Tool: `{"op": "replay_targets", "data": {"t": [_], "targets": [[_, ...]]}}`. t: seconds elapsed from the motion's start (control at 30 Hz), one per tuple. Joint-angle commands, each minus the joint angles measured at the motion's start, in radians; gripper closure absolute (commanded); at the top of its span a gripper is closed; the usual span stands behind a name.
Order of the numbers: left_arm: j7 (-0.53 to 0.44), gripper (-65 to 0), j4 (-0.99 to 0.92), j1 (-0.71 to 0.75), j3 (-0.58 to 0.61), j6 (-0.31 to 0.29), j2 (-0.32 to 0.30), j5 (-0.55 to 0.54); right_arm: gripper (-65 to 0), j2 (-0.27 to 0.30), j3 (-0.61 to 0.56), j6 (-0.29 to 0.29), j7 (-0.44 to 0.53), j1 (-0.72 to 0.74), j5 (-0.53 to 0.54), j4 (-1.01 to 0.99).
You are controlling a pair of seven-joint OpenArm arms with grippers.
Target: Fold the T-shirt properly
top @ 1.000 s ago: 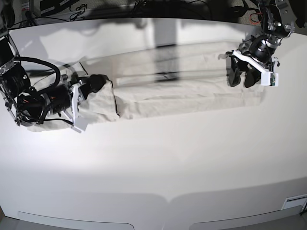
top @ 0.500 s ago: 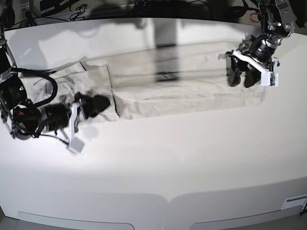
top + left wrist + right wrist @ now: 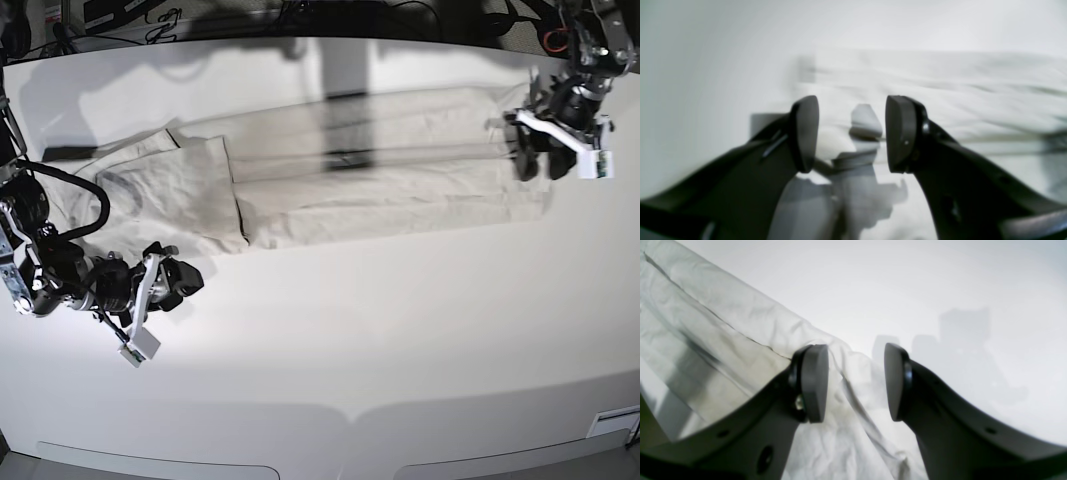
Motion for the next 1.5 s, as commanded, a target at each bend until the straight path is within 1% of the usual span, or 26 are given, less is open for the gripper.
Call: {"op": "replay_targets", "data": {"t": [0.0,0.1,0.23,0.33,0.4,0.47,0.57,0.7,0.77,0.83,0.87,1.07,1.13,1.3,1.4,1.47], "targets": [[-0.002,-31.6,0.022,-0.002,-0.026,-0.003,-0.007,-0.029,-27.6,0.014,0.011,0.002,0.019,0.02,0.016,0.012],[0.06,-31.6,0.022,-0.002,-0.108,-0.004,-0.008,-0.137,-27.6,0.014,0.011,0.002,0.013,0.02,0.017,0.012],[0.154,-31.6,0.021,-0.003,-0.19,-0.005,-0.008,-0.23,-27.6,0.014,0.011,0.002,-0.008,0.02,0.017,0.012],[0.27,-31.6,0.012,-0.005,-0.201,-0.007,-0.034,-0.308,-27.6,0.014,0.011,0.002,-0.025,0.018,0.021,0.012],[0.323,-31.6,-0.015,-0.014,-0.201,-0.01,-0.052,-0.344,-27.6,0.014,0.011,0.002,-0.027,0.014,0.021,0.012],[0.353,-31.6,-0.063,-0.032,-0.201,-0.034,-0.065,-0.372,-27.6,0.014,0.011,0.002,-0.037,0.014,0.021,0.012],[0.388,-31.6,-0.177,-0.071,-0.201,-0.085,-0.074,-0.464,-27.6,0.014,0.011,0.002,-0.054,0.014,0.021,0.012],[0.409,-31.6,-0.314,-0.13,-0.201,-0.139,-0.084,-0.504,-27.6,0.015,0.011,0.002,-0.054,0.014,0.02,0.012],[0.465,-31.6,-0.348,-0.146,-0.201,-0.17,-0.097,-0.574,-27.6,0.015,0.011,0.002,-0.053,0.014,0.02,0.012],[0.528,-31.6,-0.362,-0.157,-0.201,-0.179,-0.106,-0.631,-27.6,0.015,0.011,0.002,-0.053,0.014,0.02,0.012],[0.542,-31.6,-0.364,-0.158,-0.201,-0.179,-0.107,-0.639,-27.6,0.015,0.011,0.002,-0.053,0.014,0.02,0.012],[0.546,-31.6,-0.364,-0.157,-0.201,-0.179,-0.104,-0.637,-27.6,0.015,0.011,0.002,-0.053,0.014,0.02,0.012],[0.561,-31.6,-0.364,-0.157,-0.201,-0.179,-0.098,-0.638,-27.6,0.014,0.011,0.002,-0.053,0.015,0.02,0.012],[0.585,-31.5,-0.364,-0.157,-0.201,-0.179,-0.059,-0.638,-27.6,0.014,0.011,0.002,-0.053,0.015,0.021,0.012],[0.572,-31.5,-0.364,-0.157,-0.2,-0.179,-0.031,-0.637,-27.6,0.014,0.011,0.002,-0.053,0.015,0.021,0.012],[0.554,-31.5,-0.364,-0.157,-0.2,-0.179,-0.026,-0.635,-27.6,0.014,0.011,0.002,-0.053,0.015,0.021,0.012]]}}
